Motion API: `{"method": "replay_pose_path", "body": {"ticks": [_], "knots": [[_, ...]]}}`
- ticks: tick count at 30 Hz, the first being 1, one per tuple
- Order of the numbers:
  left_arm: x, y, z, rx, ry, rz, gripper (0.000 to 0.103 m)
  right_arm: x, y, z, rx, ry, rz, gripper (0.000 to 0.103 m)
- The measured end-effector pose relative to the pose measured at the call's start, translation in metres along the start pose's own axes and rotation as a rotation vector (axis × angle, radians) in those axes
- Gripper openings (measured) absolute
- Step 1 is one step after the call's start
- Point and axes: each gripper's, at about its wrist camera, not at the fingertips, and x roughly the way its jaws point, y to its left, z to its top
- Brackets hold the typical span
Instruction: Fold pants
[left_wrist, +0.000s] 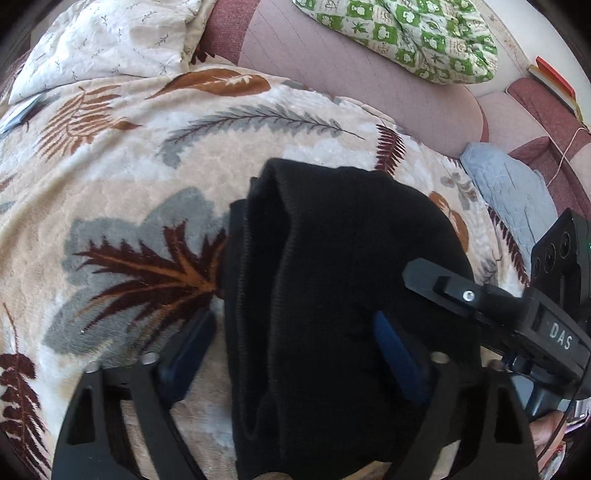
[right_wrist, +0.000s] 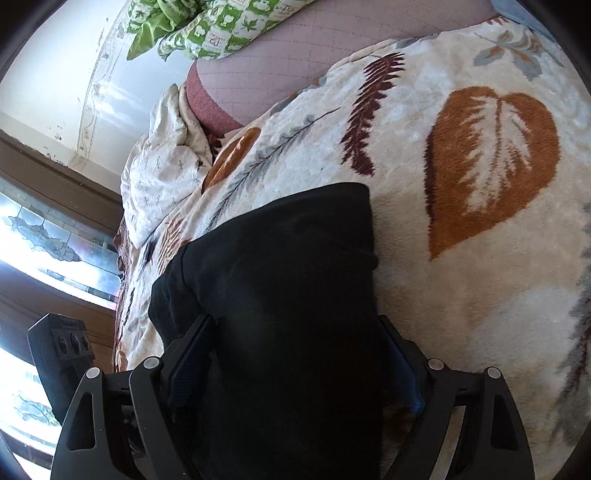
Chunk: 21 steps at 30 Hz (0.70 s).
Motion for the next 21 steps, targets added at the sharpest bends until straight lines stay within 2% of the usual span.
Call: {"method": "replay_pose_path", "body": {"ticks": [1,2,4,7,10,14,21], "knots": [[-0.002,-0.002,0.0,-0.003,-0.003,0.004,0.062,0.0,0.001,-0.001,-0.008,-0.004,-0.01,0.079],[-0.007,-0.006,-0.001,0.008,-0.016,0.013,0.053,-0.002,0.002,-0.002,-0.017,-0.005,-0.02,0.073],[-0.013,-0.012,-0.001,0.036,-0.024,0.02,0.046,-0.007,0.003,-0.003,-0.031,-0.008,-0.033,0.056],[-0.026,-0.017,-0.002,0.053,-0.04,0.023,0.042,-0.016,0.006,-0.004,-0.028,-0.007,0.001,0.044],[-0.04,-0.014,0.001,0.044,-0.057,0.019,0.042,-0.025,0.024,-0.007,-0.068,-0.019,0.004,0.039],[-0.067,-0.005,0.01,0.015,-0.101,0.004,0.042,-0.037,0.055,-0.006,-0.119,-0.04,0.024,0.038],[-0.106,0.011,0.042,0.009,-0.177,0.039,0.042,-0.039,0.101,0.01,-0.135,-0.065,0.106,0.037]]}}
